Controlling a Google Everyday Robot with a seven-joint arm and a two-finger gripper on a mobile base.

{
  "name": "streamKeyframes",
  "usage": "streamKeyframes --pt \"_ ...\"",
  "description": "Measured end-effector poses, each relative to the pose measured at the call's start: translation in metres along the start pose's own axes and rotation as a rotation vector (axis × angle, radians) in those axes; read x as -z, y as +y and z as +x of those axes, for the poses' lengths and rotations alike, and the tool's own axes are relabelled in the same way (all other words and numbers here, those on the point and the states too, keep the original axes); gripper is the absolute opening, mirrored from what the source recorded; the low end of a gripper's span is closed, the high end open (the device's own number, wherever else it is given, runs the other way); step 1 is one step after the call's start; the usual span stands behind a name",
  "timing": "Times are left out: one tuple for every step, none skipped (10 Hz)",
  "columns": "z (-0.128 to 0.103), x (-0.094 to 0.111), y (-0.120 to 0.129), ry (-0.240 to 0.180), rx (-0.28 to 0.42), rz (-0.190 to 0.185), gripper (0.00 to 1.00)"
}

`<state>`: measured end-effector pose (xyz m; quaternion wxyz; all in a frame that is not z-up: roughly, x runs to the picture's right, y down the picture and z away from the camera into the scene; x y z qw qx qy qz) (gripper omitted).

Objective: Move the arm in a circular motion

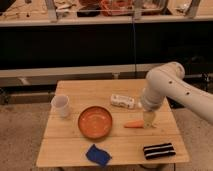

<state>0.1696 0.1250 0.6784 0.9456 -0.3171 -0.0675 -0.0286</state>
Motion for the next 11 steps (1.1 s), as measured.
streamKeyframes --pt "-0.007 0.0 0.001 -0.001 0.012 -0.003 0.8" --pt "-0.015 0.0 0.001 -0.002 0.02 -0.006 0.8" --pt "-0.025 0.0 0.002 -0.002 0.035 -0.011 0.8" --pt "-0.038 0.0 0.0 -0.003 0.062 -0.015 0.8" --pt "-0.051 -0.001 -0.001 -0.003 0.093 -0.019 0.8" --pt "-0.063 -0.001 -0.003 -0.006 0.123 -0.02 0.8" --pt "-0.066 -0.001 -0.003 -0.004 0.137 -0.021 0.8" --pt "-0.067 0.0 -0.003 -0.004 0.142 -0.022 0.8" --pt "-0.073 0.0 -0.004 -0.002 0.154 -0.026 0.8" --pt "-0.085 0.0 -0.007 -0.001 0.167 -0.023 0.8" --pt "-0.095 -0.001 -0.01 -0.002 0.179 -0.024 0.8"
